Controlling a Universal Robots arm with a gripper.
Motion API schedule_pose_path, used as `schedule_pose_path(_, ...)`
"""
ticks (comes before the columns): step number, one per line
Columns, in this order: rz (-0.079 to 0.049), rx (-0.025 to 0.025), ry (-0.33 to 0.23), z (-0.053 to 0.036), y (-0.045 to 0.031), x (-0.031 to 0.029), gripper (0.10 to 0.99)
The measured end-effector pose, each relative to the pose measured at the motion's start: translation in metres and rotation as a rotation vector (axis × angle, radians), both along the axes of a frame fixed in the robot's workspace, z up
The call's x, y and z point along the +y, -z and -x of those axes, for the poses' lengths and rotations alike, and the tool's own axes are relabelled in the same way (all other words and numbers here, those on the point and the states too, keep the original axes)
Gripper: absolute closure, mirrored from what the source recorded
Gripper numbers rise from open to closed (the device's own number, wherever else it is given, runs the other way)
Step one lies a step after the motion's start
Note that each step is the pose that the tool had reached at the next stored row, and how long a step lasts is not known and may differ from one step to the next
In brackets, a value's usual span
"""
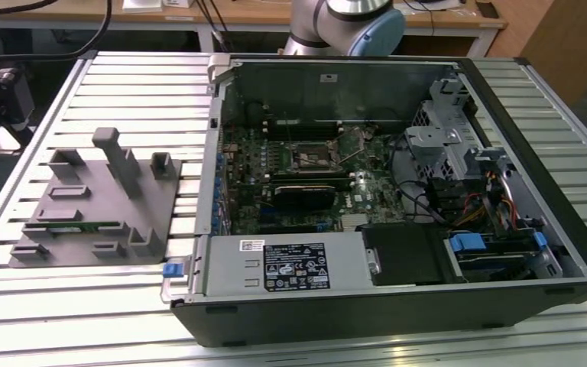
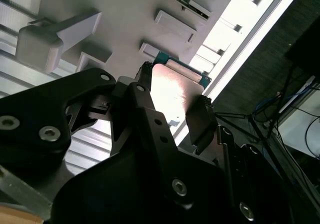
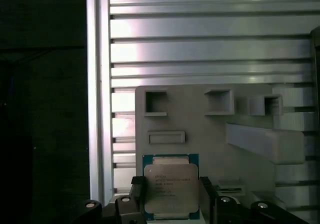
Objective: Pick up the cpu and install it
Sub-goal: 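Pick up the cpu and move it towards the insertion slot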
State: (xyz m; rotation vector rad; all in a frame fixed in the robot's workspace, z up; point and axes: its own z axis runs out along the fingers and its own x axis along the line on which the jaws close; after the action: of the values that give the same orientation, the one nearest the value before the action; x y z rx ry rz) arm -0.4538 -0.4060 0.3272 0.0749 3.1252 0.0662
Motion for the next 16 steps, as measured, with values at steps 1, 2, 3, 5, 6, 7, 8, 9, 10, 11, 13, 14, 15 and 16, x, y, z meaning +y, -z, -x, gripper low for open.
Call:
schedule_pose_path(1, 0.0, 0.0, 0.0, 0.0, -0.0014, 0.0, 0.561)
schedule_pose_path(2, 0.0, 0.0, 0.0, 0.0, -0.0026, 0.0, 0.561)
schedule_pose_path(3, 0.0, 0.0, 0.0, 0.0, -0.0038, 0.0001, 0.561)
schedule_pose_path(5, 0.0, 0.0001, 0.0, 0.0, -0.0071, 0.0001, 0.561)
schedule_pose_path(6, 0.0, 0.0, 0.0, 0.0, -0.0089, 0.0001, 0.561)
schedule_pose_path(7, 0.0, 0.0, 0.0, 0.0, -0.0109, 0.0002, 0.561)
schedule_pose_path(8, 0.0, 0.0, 0.0, 0.0, -0.0131, 0.0002, 0.561)
schedule_pose_path(9, 0.0, 0.0001, 0.0, 0.0, -0.0152, 0.0002, 0.561)
schedule_pose_path(10, 0.0, 0.0, 0.0, 0.0, -0.0173, 0.0002, 0.561)
schedule_pose_path(11, 0.0, 0.0001, 0.0, 0.0, -0.0192, 0.0003, 0.561)
schedule_pose_path(13, 0.0, 0.0, 0.0, 0.0, -0.0232, 0.0005, 0.561)
schedule_pose_path(14, 0.0, 0.0, 0.0, 0.0, -0.0256, 0.0006, 0.561)
schedule_pose_path(15, 0.0, 0.0, 0.0, 0.0, -0.028, 0.0006, 0.561)
schedule_pose_path(16, 0.0, 0.0001, 0.0, 0.0, -0.0302, 0.0007, 0.561)
